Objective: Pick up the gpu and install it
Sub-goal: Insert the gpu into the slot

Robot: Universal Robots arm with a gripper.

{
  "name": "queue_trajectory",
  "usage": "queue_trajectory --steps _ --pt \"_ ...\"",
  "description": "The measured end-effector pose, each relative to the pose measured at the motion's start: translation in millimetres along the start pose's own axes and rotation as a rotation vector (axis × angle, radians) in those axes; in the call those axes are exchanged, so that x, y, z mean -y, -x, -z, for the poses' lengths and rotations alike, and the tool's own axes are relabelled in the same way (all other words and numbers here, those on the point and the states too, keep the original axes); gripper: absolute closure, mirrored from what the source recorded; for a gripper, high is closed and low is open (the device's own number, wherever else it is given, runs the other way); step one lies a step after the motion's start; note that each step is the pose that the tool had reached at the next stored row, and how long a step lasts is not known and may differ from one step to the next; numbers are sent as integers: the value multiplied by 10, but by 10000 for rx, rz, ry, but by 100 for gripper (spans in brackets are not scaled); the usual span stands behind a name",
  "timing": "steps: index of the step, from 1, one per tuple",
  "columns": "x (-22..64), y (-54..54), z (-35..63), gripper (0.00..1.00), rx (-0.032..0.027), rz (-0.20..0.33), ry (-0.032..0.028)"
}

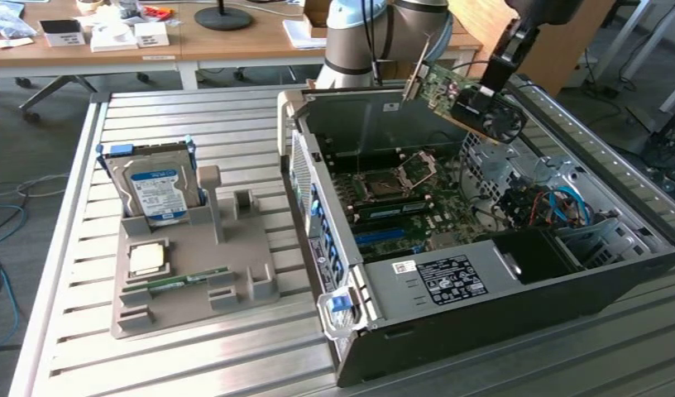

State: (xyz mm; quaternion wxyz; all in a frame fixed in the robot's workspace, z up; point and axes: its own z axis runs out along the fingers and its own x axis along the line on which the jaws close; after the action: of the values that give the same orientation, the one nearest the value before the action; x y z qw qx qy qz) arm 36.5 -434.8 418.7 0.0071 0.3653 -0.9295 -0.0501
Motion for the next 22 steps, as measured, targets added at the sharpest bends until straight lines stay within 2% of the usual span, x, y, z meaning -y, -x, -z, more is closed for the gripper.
queue_trajectory --steps 22 --pt "1 -1 -14 73 -393 3974 94"
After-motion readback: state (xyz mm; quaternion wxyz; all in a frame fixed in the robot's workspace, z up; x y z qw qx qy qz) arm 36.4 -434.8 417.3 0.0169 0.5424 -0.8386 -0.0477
